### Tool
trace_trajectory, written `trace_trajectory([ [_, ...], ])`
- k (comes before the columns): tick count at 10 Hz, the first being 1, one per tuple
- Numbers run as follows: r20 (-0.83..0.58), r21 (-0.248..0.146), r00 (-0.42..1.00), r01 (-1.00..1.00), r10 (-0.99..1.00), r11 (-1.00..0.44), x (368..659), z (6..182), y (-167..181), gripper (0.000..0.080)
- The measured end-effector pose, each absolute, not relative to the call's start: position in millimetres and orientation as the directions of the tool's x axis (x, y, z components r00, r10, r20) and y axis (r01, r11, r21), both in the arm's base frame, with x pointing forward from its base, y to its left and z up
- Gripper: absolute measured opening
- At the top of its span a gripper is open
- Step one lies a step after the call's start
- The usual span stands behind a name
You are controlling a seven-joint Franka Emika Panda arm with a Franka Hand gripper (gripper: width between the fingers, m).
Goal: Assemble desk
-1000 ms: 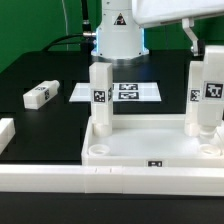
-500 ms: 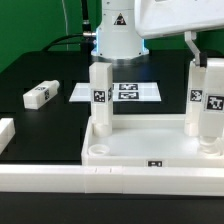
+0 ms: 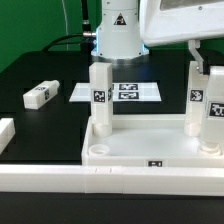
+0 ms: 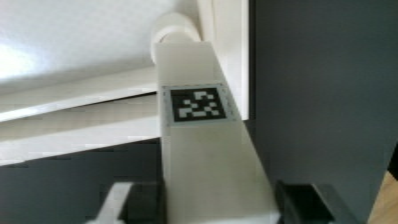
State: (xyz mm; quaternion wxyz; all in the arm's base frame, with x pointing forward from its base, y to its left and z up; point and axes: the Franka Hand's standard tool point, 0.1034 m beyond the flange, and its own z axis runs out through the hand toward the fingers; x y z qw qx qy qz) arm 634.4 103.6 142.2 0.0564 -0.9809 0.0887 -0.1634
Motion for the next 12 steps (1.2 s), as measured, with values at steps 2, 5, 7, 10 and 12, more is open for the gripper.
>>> trace_trajectory([
  [2, 0.308, -0.138, 0.932, -0.155, -0.191, -0.978, 633.6, 139.8, 104.2, 0.0292],
  [5, 0.316, -0.135, 0.93, -0.154, -0.189, -0.979, 634.5, 136.2, 104.3, 0.0292],
  [7, 0.34, -0.135, 0.921, -0.153, -0.19, -0.979, 635.2, 135.8, 103.8, 0.0292],
  [10, 0.376, -0.132, 0.907, -0.153, -0.192, -0.979, 638.1, 136.1, 98.9, 0.0292],
  [12, 0.389, -0.132, 0.901, -0.154, -0.194, -0.979, 639.8, 136.3, 97.7, 0.0292],
])
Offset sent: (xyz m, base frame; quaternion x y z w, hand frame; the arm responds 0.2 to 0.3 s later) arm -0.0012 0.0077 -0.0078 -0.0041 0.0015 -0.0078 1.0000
